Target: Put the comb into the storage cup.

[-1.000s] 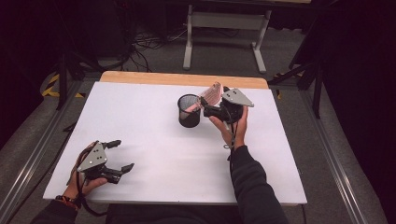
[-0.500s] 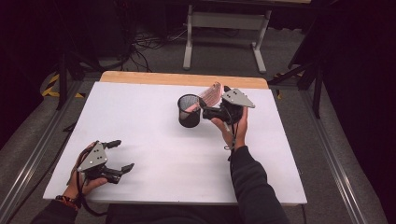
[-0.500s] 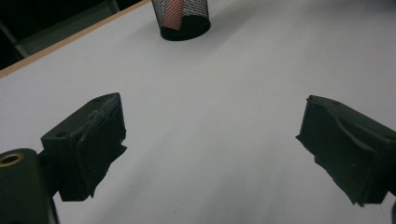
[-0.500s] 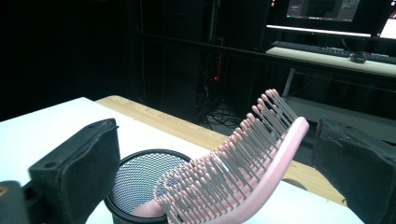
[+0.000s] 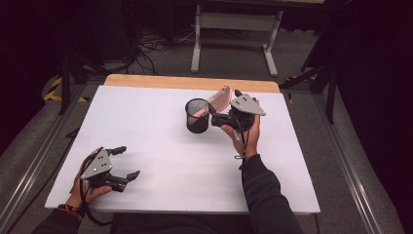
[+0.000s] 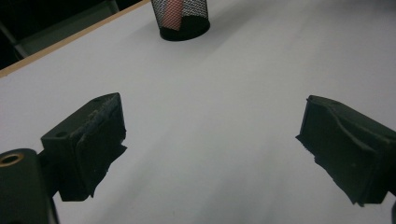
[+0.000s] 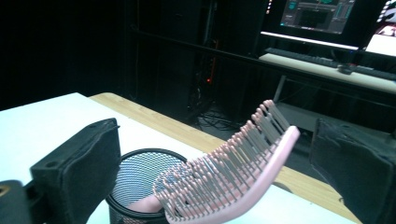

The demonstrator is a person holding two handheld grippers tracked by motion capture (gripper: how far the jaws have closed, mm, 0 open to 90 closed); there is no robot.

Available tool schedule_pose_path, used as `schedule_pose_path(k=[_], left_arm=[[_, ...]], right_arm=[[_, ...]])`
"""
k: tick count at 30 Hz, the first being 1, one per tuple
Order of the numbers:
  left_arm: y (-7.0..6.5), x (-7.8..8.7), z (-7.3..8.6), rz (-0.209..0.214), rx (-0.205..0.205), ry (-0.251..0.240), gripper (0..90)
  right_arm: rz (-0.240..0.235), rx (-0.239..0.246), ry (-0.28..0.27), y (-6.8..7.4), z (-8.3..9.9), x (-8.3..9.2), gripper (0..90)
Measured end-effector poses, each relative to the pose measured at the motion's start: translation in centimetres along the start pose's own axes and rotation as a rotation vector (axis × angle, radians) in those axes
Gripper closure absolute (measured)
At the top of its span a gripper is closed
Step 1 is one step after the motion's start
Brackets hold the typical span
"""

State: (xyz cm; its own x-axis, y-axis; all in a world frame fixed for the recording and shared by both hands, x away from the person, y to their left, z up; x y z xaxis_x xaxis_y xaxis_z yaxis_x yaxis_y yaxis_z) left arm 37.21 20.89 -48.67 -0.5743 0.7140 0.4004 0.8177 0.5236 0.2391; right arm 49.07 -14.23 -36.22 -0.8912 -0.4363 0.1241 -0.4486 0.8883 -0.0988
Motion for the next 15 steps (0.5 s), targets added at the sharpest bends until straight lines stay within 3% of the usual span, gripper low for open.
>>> schedule_pose_path(k=[15], left_arm=[[0.0,0.0,0.0,-0.003,0.001,-0.001,8.0]], right_arm=[[-0.007,0.012,-0.019,0.5,0.4,1.5,3.2]])
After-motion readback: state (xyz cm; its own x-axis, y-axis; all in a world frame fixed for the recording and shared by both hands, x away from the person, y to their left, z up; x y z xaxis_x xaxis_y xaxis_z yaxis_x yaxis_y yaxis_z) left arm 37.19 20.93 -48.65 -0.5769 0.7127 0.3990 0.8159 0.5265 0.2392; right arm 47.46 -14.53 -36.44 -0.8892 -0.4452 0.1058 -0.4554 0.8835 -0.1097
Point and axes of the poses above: each handheld gripper's, and its own axes: x roughly backward along the jaws, z roughly out of its underside, y roughly to its left, the point moved 5 cm from there along -x, roughly forward along the jaws, and after that the axes turned 5 degrees about -x, right-handed, at the moved point
